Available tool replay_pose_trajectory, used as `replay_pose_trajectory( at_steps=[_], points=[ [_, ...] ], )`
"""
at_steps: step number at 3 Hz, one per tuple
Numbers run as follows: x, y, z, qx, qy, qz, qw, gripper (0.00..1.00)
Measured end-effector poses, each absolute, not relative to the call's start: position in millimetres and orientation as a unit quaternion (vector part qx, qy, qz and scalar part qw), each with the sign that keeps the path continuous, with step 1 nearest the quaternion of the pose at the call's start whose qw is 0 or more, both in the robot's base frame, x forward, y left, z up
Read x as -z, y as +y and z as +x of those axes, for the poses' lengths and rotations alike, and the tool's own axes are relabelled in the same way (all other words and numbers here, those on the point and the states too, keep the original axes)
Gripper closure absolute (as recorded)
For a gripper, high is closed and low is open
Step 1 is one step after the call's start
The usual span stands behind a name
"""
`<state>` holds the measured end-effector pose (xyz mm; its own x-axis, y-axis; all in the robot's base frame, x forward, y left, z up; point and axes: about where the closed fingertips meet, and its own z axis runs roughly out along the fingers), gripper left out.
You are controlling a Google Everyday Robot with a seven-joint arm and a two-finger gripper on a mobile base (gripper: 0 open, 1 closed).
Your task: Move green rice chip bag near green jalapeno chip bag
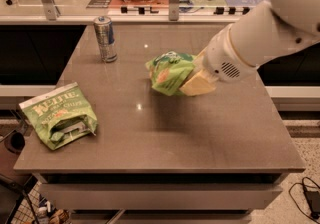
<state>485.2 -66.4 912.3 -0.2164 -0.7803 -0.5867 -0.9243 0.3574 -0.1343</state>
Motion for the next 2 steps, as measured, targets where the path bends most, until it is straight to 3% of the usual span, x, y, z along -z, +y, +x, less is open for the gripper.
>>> replay_pose_trajectory(
  at_steps=[2],
  points=[
    [-899,-7,442,-0.144,0.745,-0.579,0.299,1.0]
  ],
)
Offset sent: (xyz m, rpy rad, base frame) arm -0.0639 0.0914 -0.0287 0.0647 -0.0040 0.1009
